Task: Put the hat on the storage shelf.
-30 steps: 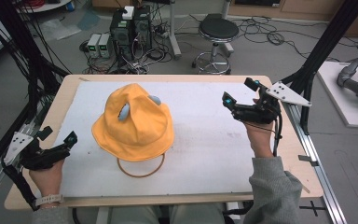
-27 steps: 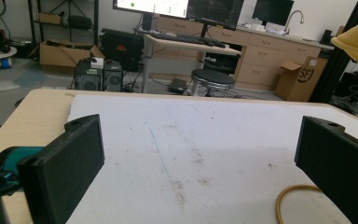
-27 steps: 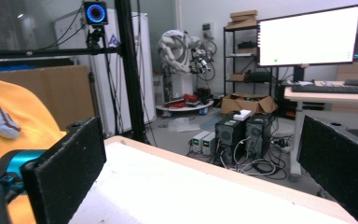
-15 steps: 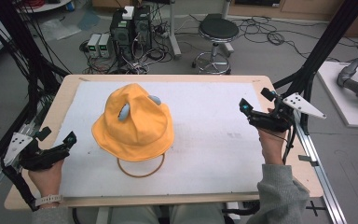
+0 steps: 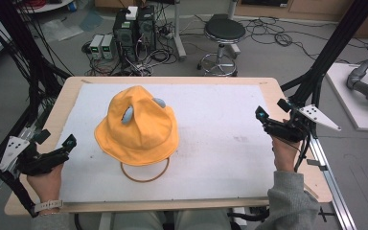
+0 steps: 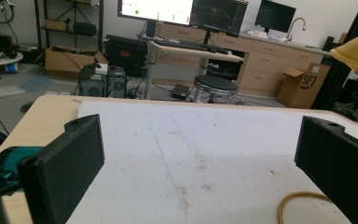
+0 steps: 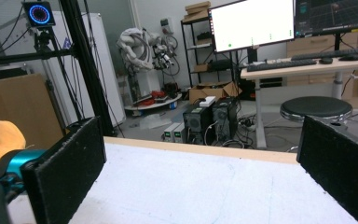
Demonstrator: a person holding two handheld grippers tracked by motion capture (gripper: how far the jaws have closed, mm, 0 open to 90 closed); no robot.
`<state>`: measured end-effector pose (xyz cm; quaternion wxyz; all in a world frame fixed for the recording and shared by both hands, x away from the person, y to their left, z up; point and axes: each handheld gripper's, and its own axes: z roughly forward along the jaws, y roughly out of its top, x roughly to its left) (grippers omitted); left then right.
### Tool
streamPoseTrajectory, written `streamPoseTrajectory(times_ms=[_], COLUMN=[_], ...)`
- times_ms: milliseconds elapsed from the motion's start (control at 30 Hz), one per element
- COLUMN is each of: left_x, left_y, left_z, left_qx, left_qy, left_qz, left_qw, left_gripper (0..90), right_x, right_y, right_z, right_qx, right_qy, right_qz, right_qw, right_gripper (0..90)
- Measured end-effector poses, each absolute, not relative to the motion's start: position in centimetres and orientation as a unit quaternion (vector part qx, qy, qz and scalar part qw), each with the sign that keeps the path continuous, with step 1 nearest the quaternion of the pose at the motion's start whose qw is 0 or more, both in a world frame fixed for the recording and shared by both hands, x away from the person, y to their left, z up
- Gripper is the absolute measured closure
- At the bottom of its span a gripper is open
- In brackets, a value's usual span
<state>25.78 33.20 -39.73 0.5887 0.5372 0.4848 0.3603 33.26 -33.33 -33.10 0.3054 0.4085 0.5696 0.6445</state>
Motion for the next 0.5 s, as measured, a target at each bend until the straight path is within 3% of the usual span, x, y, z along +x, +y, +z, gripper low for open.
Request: streamPoseTrajectory(times_ms=[500], left_x=[25.92], left_y=[33.10], left_z=[-39.88], left_qx=[0.539], left_qy=[0.486], left_qz=[0.358], left_qw=[0.587], left_gripper=[1.7], right_x=[32.97], right_y=[-33.29], right_z=[-32.95], right_qx=[0.404], right_qy=[0.569], right_qz=[0.645], right_qw=[0.312], right_gripper=[0.7])
